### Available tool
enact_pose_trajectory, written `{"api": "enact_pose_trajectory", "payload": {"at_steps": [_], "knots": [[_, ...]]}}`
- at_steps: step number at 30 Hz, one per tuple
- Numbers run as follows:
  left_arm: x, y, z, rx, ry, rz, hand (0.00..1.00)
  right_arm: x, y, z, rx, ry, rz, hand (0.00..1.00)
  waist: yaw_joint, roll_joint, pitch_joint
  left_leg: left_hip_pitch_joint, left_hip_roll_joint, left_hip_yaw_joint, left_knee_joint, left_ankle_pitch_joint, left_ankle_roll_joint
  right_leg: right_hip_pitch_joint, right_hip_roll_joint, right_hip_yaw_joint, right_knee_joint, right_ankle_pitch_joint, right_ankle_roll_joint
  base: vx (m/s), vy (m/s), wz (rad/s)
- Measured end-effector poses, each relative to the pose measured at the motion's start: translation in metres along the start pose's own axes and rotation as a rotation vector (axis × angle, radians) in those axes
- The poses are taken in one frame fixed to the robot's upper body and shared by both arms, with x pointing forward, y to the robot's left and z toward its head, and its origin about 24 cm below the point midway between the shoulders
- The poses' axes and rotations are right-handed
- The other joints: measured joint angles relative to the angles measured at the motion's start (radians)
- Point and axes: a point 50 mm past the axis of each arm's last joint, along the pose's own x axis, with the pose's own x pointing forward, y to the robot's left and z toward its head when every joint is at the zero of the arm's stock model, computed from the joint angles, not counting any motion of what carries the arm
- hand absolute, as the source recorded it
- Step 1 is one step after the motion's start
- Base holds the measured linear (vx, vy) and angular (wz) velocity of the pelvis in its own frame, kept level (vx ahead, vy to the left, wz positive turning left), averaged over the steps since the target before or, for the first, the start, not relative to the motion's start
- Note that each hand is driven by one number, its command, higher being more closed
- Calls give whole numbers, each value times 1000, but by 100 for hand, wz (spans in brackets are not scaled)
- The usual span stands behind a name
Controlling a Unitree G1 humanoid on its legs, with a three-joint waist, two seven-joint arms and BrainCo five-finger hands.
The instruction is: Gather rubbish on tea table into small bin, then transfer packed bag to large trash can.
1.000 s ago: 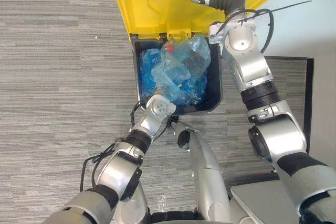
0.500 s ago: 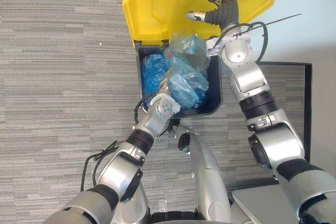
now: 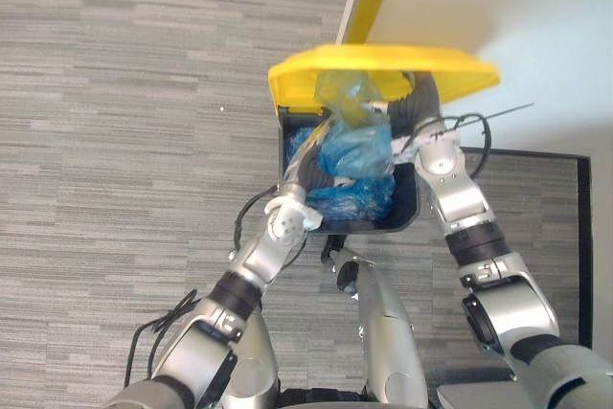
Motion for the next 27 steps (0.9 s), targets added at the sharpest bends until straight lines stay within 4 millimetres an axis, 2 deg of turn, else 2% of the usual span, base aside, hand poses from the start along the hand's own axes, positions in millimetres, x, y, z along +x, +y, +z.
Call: {"api": "enact_pose_trajectory", "payload": {"at_steps": [3, 6, 9, 10, 12, 14, 15, 16, 17, 18, 19, 20, 21, 22, 23, 24, 25, 26, 27], "knots": [[-33, 0, -38, -79, 143, -10, 0, -15, 4, -43, -33, 160, 35, 0, 9, 6, -4, 63, -4, 0, -31, 6, 0, 51, -1, -1, 1, -11, 16, 10, 2, 5], [-75, 2, -83, -220, 358, 37, 0, -38, -1, -84, -58, 313, 37, 0, 20, 9, -17, 110, -11, 0, -54, 8, 4, 89, -5, 0, 2, -28, 32, 8, 8, 6], [-114, -1, -125, -268, 579, 74, 0, -60, 4, -109, -52, 418, 45, 0, 23, 12, -39, 155, -31, 3, -79, 18, 13, 116, -20, 8, 12, -35, 42, 10, 11, 3], [-120, -1, -130, -274, 612, 80, 0, -63, 7, -113, -55, 431, 52, 0, 23, 12, -39, 167, -32, 3, -81, 18, 13, 124, -21, 10, 16, -35, 43, 24, 29, -7], [-156, -7, -161, -278, 810, 85, 0, -83, 23, -128, -35, 499, 90, 0, 22, 7, -48, 224, -44, 19, -85, 14, 18, 157, -29, 31, 34, -39, 49, -25, 52, -14], [-172, -10, -173, -274, 911, 85, 0, -96, 35, -134, -30, 529, 123, 0, 21, 3, -50, 232, -56, 35, -74, 13, 19, 157, -34, 51, 29, -32, 56, -94, 74, -23], [-180, -12, -178, -275, 958, 82, 0, -110, 46, -141, -3, 568, 145, 0, 16, 1, -55, 232, -62, 44, -60, 10, 21, 157, -38, 60, 21, -13, 76, -108, 72, -25], [-183, -13, -180, -274, 970, 83, 0, -115, 51, -142, 11, 578, 154, 0, 14, -3, -58, 233, -65, 49, -59, 10, 22, 157, -38, 64, 10, -3, 88, -137, 89, -33], [-192, -12, -183, -283, 1008, 109, 0, -134, 65, -149, 46, 629, 185, 0, 11, -15, -72, 239, -77, 59, -81, 18, 35, 181, -31, 64, -79, 37, 128, -168, 100, -54], [-198, -15, -186, -300, 1043, 135, 0, -150, 79, -152, 77, 667, 214, 0, 7, -19, -83, 265, -51, 95, -152, 62, 50, 192, -33, 34, -90, -47, 134, -198, 90, -64], [-204, -14, -189, -303, 1073, 154, 0, -161, 88, -155, 102, 696, 229, 0, -4, -23, -91, 283, -48, 126, -190, 93, 34, 143, -54, 54, 101, -83, 30, -165, 49, -47], [-206, -14, -190, -307, 1086, 164, 0, -169, 91, -157, 113, 716, 234, 0, -10, -32, -97, 292, -51, 134, -205, 109, 29, 128, -67, 72, 208, -99, 4, -106, -39, -22], [-216, -18, -191, -312, 1128, 174, 0, -204, 99, -167, 143, 803, 249, 0, -21, -37, -134, 327, -54, 143, -255, 138, 23, 146, -86, 128, 455, -166, -2, -77, -53, -7], [-220, -20, -191, -314, 1138, 171, 0, -216, 101, -171, 147, 835, 255, 0, -22, -45, -155, 330, -55, 143, -269, 147, 18, 164, -89, 140, 486, -182, 4, -46, -79, -5], [-225, -22, -191, -317, 1152, 171, 0, -237, 104, -176, 138, 886, 270, 0, -25, -63, -190, 329, -61, 146, -288, 158, 11, 210, -100, 160, 505, -189, 13, 22, -127, -5], [-226, -22, -191, -321, 1155, 174, 0, -257, 105, -182, 139, 945, 271, 0, -23, -86, -218, 318, -66, 148, -288, 156, 11, 261, -93, 184, 443, -229, 50, -15, -168, -30], [-224, -28, -190, -357, 1165, 189, 0, -276, 102, -192, 118, 1031, 265, 0, -24, -72, -233, 305, -49, 150, -313, 166, 9, 317, -23, 195, 279, -278, 87, -33, -163, -72], [-224, -38, -188, -393, 1179, 183, 0, -291, 96, -202, 103, 1107, 245, 0, -18, -64, -257, 299, -55, 156, -375, 196, 41, 350, 18, 207, 110, -289, 53, -56, -102, -84], [-222, -40, -187, -399, 1177, 180, 0, -295, 94, -205, 97, 1133, 238, 0, -17, -58, -258, 301, -55, 159, -402, 210, 49, 356, 29, 208, 59, -274, 8, -64, -39, -73]]}}
